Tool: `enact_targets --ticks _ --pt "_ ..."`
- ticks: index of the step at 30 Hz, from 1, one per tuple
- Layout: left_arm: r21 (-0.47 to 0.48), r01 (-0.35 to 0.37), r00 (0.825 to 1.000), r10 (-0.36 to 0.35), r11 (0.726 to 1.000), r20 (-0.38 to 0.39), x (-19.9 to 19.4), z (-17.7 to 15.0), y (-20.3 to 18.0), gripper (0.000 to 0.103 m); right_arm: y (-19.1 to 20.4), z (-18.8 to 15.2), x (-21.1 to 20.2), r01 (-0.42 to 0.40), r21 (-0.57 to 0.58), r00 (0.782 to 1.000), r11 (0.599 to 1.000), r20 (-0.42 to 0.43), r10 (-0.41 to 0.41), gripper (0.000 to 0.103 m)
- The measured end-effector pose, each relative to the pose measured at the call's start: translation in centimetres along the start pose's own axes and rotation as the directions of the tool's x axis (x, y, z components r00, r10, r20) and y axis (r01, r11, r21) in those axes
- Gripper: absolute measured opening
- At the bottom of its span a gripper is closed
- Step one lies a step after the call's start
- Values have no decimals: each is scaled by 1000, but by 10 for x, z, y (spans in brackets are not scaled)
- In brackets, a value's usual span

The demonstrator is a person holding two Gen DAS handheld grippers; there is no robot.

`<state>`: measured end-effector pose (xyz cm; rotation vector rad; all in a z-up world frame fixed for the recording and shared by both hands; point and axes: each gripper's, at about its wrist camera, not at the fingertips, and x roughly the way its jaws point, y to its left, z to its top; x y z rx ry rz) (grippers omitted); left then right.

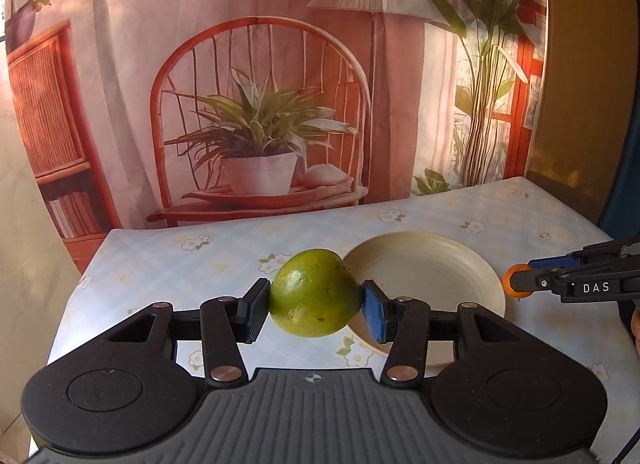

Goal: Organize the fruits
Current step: 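Lift and carry the lime and tangerine over the cream plate with both tools, then open both tools to drop the lime and tangerine onto the plate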

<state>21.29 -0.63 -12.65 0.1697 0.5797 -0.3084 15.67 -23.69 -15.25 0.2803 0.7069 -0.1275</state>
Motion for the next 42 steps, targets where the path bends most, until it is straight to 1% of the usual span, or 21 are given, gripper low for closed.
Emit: enact_targets --ticks 3,7,13,17,19,26,32,34,36,37,40,42 --pt "-6 31 999 -31 1000 -27 23 7 -1 52 -2 11 11 1 -17 1000 1000 -2 -1 30" --pt "-16 79 994 -80 997 -75 59 11 -1 52 -9 21 34 6 -19 1000 1000 -25 -6 30" --pt "-26 134 981 -136 991 -140 108 13 -3 52 -17 32 73 -6 -15 997 1000 -74 5 30" --pt "-25 178 969 -180 984 -168 129 12 -7 52 -14 37 97 -4 -60 995 998 -103 -2 30" --pt "-17 196 964 -196 980 -181 138 11 -9 52 -11 39 105 0 -81 995 997 -101 -8 30" --pt "12 212 956 -204 977 -212 158 7 -15 52 -12 41 121 7 -89 996 996 -87 -15 30" --pt "20 216 951 -206 976 -233 166 5 -18 52 -12 42 122 11 -92 996 996 -85 -19 31" --pt "21 218 949 -207 976 -237 168 4 -18 52 -12 42 122 14 -89 996 996 -92 -22 32" --pt "18 222 946 -211 975 -244 169 4 -18 52 -14 42 120 22 -78 995 997 -95 -29 37" --pt "13 225 946 -215 974 -244 169 4 -17 52 -15 42 118 24 -70 995 997 -96 -31 37" --pt "-1 222 952 -217 975 -215 165 8 -14 53 -18 40 112 25 -43 995 999 -98 -29 37" --pt "-10 208 956 -205 978 -212 161 11 -12 53 -19 39 107 31 -25 995 999 -95 -34 37"
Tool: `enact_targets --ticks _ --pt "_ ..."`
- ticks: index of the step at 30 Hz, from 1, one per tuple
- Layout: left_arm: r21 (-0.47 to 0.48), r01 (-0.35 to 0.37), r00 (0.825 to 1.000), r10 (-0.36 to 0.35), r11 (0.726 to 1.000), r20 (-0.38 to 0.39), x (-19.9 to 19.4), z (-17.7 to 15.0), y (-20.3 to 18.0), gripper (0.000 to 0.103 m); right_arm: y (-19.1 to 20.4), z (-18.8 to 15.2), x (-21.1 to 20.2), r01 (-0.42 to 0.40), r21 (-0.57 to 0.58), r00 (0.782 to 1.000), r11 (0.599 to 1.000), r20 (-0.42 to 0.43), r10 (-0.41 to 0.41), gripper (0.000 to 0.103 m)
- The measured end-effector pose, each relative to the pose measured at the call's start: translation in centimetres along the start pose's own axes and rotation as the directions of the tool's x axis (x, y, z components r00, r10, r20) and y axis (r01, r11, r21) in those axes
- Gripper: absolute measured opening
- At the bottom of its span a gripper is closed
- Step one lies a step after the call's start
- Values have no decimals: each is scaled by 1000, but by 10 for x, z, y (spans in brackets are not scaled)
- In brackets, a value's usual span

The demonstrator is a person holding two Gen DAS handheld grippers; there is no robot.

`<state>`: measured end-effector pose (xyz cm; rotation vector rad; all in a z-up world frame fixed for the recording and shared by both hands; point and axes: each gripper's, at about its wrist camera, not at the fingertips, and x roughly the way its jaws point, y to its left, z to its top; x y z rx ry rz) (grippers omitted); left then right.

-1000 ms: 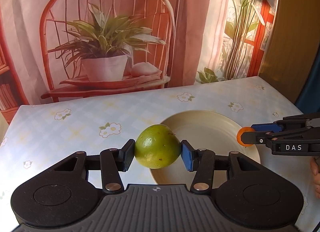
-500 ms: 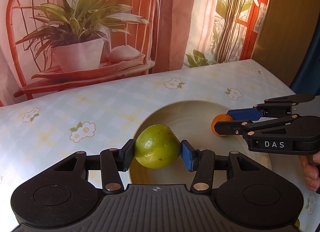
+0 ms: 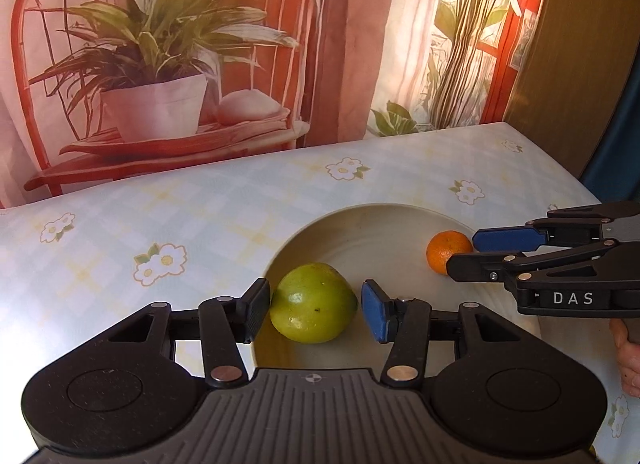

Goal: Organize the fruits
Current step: 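Open both tools to drop the lime and tangerine onto the plate, then withdraw both open tools from the plate back toward the fruit pile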

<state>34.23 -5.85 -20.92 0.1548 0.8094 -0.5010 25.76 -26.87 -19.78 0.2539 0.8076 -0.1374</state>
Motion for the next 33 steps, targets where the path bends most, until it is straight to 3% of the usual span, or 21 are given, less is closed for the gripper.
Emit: enact_targets --ticks 11,23,33 --pt "5 -66 997 66 998 39 -59 -8 -4 53 -6 -16 -52 23 89 998 996 56 -28 37" --pt "-38 -190 980 191 981 49 -125 -38 -1 53 9 -45 -103 27 138 993 990 109 -43 37" --pt "-76 -244 964 251 967 86 -160 -60 -12 54 26 -71 -130 30 191 989 981 137 -57 37"
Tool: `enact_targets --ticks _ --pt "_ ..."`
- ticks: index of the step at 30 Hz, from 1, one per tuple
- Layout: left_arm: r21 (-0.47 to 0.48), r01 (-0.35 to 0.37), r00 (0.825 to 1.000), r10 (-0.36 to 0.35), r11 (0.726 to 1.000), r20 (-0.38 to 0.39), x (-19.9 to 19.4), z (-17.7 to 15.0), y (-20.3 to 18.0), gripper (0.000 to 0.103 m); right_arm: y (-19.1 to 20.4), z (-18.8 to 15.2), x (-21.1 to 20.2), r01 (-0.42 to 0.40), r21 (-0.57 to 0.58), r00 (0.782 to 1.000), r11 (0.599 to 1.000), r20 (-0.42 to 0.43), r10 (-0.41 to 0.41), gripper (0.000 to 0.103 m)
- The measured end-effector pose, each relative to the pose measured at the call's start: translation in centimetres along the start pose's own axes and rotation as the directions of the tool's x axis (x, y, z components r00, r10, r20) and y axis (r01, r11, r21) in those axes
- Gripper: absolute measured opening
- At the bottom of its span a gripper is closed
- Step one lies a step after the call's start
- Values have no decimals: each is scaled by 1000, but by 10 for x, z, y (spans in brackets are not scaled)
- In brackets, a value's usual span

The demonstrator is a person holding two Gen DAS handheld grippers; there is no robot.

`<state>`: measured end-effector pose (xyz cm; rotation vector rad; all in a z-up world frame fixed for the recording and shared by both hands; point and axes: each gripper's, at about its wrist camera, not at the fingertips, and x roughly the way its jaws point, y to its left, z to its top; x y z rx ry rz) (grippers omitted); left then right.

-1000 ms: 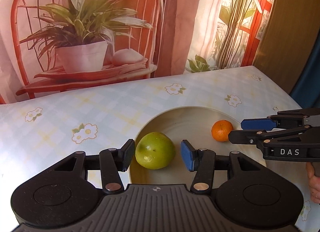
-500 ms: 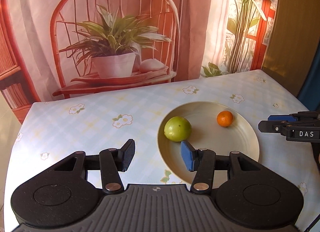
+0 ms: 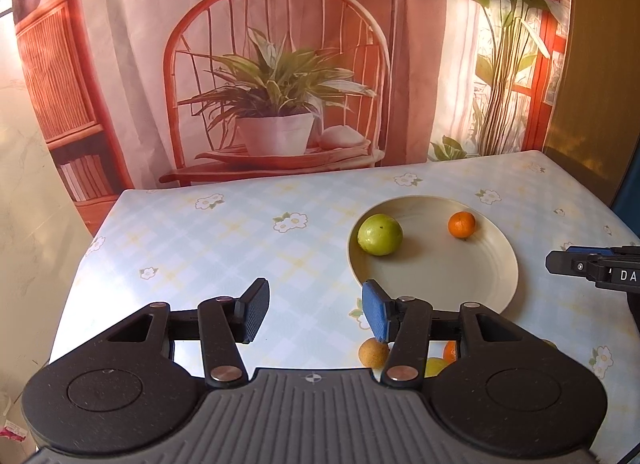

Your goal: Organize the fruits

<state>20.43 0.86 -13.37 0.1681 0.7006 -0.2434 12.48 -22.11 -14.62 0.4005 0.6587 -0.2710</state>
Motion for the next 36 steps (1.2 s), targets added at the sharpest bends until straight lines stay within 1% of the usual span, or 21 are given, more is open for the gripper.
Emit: enact_targets --ticks 5,9,12,14,18,23,29,36 --pt "-56 -20 1000 20 998 4 -14 -12 2 55 4 -12 -11 2 12 1000 1000 7 -2 37" --pt "-99 -25 1000 24 995 -11 -20 -24 4 55 8 -23 -19 12 4 1000 1000 10 -12 37" --pt "-137 -19 1000 16 990 -27 -23 -35 4 55 15 -36 -24 32 -30 999 999 12 -31 37" --pt "-128 -11 999 7 992 -32 -23 -40 0 55 19 -42 -25 28 -39 1000 999 9 -28 37" --pt "-80 -3 1000 1 997 -26 -25 -46 -8 55 23 -50 -26 6 -32 1000 999 -8 -6 37" --pt "-74 0 1000 -1 997 -24 -26 -47 -8 55 26 -53 -26 -2 -35 1000 999 -22 1 37" --pt "-69 8 999 -12 998 -51 -24 -51 -8 55 26 -54 -26 -18 -25 999 1000 -41 17 37" --pt "-62 24 998 -27 998 -55 -28 -55 -8 55 31 -55 -31 -45 -35 998 998 -42 44 37"
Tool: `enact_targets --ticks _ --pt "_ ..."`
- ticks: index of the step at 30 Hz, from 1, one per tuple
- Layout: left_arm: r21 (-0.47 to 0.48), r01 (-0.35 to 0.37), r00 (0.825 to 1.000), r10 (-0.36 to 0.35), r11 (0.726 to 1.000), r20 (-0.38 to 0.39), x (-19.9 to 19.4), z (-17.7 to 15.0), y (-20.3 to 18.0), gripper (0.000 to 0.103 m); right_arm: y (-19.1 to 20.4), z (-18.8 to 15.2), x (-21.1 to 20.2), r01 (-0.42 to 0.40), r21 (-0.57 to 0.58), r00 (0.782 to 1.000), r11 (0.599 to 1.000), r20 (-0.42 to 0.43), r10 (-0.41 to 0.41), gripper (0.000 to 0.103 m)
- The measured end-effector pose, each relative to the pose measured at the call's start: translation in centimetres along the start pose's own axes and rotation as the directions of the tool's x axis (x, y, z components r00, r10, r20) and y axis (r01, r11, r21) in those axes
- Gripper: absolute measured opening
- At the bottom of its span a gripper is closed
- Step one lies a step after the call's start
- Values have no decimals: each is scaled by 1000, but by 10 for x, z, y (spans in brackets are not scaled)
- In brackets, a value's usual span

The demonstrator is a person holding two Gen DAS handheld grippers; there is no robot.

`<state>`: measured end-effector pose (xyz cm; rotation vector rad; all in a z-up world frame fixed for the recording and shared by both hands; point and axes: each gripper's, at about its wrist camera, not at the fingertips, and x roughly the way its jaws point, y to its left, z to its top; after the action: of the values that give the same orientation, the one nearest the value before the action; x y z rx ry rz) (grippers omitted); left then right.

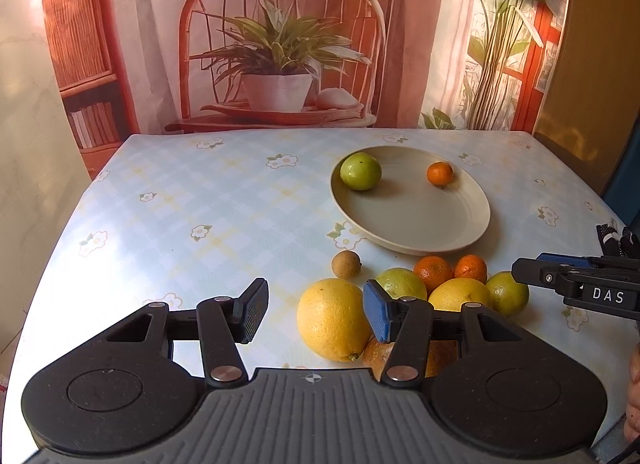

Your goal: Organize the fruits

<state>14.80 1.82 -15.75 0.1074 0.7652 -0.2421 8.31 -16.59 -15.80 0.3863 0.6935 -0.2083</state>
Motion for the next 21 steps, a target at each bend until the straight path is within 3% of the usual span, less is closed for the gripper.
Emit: enact_targets --ticks 15,21 --pt "-39 24 999 -25 999 -33 -11 -12 7 55 19 -19 -17 -70 -20 998 997 -5 70 38" --pt "-63 33 999 -34 997 -10 -21 -17 10 55 26 -36 -27 -101 -31 995 994 -11 100 38"
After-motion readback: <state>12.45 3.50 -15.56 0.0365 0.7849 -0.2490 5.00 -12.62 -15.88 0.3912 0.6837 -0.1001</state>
